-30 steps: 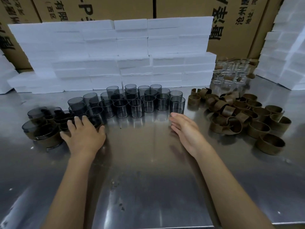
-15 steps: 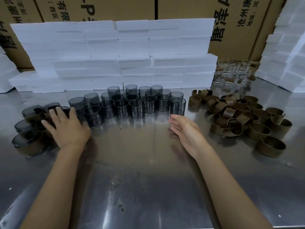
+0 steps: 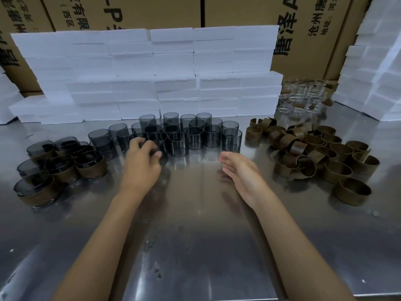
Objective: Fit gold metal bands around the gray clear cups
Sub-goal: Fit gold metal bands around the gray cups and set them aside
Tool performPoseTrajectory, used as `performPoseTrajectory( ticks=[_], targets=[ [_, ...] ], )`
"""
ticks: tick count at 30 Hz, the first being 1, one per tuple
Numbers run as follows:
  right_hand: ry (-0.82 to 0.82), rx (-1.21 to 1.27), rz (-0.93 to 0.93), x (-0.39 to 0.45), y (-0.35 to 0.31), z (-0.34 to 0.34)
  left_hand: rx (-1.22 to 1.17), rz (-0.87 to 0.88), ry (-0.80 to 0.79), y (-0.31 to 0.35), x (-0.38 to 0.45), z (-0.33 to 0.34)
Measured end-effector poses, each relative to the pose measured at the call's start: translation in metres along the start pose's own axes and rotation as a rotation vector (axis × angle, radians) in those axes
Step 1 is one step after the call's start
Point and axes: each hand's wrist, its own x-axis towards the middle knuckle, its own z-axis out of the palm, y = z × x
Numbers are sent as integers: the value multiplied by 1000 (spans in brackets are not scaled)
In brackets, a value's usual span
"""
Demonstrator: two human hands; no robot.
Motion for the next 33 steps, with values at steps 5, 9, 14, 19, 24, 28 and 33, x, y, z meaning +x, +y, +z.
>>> performPoseTrajectory(
  ticks=[5, 9, 14, 19, 24, 28, 33],
  targets=[
    [-230, 120, 117, -13, -8, 3, -477, 70, -277, 62, -3, 7],
    [-431, 208, 175, -22, -15, 1, -771, 35, -646, 83, -6, 18],
    [-313, 168, 98, -20, -15, 0, -1049, -110, -611, 88, -14, 41],
    [-190, 234, 110, -18, -14, 2, -1044, -185, -367, 90, -24, 62],
    [-76, 197, 56, -13, -10, 2, -952, -254, -190, 88, -25, 66],
    [-64, 87, -35, -10, -7, 4, -923, -281, -202, 88, -26, 68],
    [-76, 31, -47, -10, -7, 6, -1029, -340, -302, 93, -26, 69]
  ],
)
